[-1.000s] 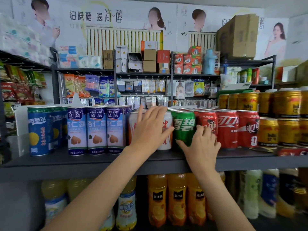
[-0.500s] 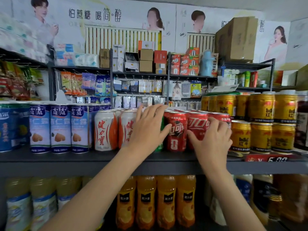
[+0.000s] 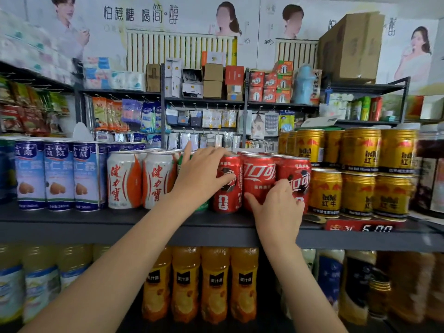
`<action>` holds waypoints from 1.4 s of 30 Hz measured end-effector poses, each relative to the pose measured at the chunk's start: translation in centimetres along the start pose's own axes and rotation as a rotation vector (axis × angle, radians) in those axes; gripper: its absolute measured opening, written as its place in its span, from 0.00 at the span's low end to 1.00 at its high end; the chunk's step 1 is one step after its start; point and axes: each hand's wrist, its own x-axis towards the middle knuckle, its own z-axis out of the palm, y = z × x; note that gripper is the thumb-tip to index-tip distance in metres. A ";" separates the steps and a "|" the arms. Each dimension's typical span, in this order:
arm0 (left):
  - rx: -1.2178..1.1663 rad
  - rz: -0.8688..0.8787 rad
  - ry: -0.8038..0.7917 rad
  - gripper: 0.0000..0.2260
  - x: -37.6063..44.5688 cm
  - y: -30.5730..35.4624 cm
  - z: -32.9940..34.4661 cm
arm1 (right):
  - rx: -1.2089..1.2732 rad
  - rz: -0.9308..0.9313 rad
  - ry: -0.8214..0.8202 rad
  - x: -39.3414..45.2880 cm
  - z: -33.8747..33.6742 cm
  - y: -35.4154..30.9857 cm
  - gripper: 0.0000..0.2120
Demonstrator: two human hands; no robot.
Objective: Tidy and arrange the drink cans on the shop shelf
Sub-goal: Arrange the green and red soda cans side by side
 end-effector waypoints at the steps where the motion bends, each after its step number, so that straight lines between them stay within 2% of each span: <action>1: 0.011 -0.003 0.005 0.24 0.0 0.0 0.1 | 0.015 0.010 -0.008 0.1 -0.1 -0.1 0.24; 9: 0.048 0.002 0.026 0.24 -0.2 0.5 0.6 | -0.064 0.044 -0.098 0.1 -0.7 0.0 0.26; 11: 0.045 -0.001 0.028 0.24 -0.3 0.4 0.6 | -0.012 0.063 -0.128 0.1 -0.8 -0.2 0.26; 15: 0.031 0.018 0.004 0.24 -0.1 0.0 0.2 | 0.079 0.128 -0.094 -0.3 -0.4 -0.5 0.32; 19: -0.007 0.052 -0.048 0.22 0.5 -0.4 -0.7 | 0.110 0.158 -0.079 -0.2 -0.7 -0.1 0.30; 24: -0.063 0.102 -0.105 0.17 0.7 -0.9 -1.5 | 0.073 0.136 -0.209 0.2 -0.7 0.1 0.31; 27: -0.118 0.109 -0.165 0.14 1.2 -1.2 -2.7 | 0.042 0.180 -0.171 0.1 -0.3 -0.5 0.43; 28: -0.115 0.107 -0.177 0.13 1.3 -1.1 -2.9 | 0.014 0.170 -0.138 -0.1 -0.2 -0.5 0.44; 31: -0.048 0.087 -0.133 0.12 1.3 -0.5 -2.5 | 0.018 0.133 -0.085 -0.4 -0.4 -0.2 0.37; 33: 0.044 0.050 -0.065 0.18 1.4 0.2 -1.7 | 0.055 0.137 -0.078 0.0 -0.6 0.3 0.34; 35: 0.118 0.031 0.011 0.22 1.5 0.9 -1.1 | 0.048 0.129 -0.100 0.2 -0.5 0.5 0.37; 37: 0.100 0.029 0.046 0.22 1.7 1.0 -0.9 | 0.048 0.104 -0.125 0.3 -0.2 0.7 0.39; 39: 0.016 0.034 0.004 0.18 1.9 0.6 -1.3 | 0.084 0.089 -0.161 0.7 -0.2 1.0 0.39; 42: -0.257 0.009 -0.222 0.12 2.4 -1.0 -2.5 | 0.141 0.077 -0.250 1.4 -0.7 1.5 0.37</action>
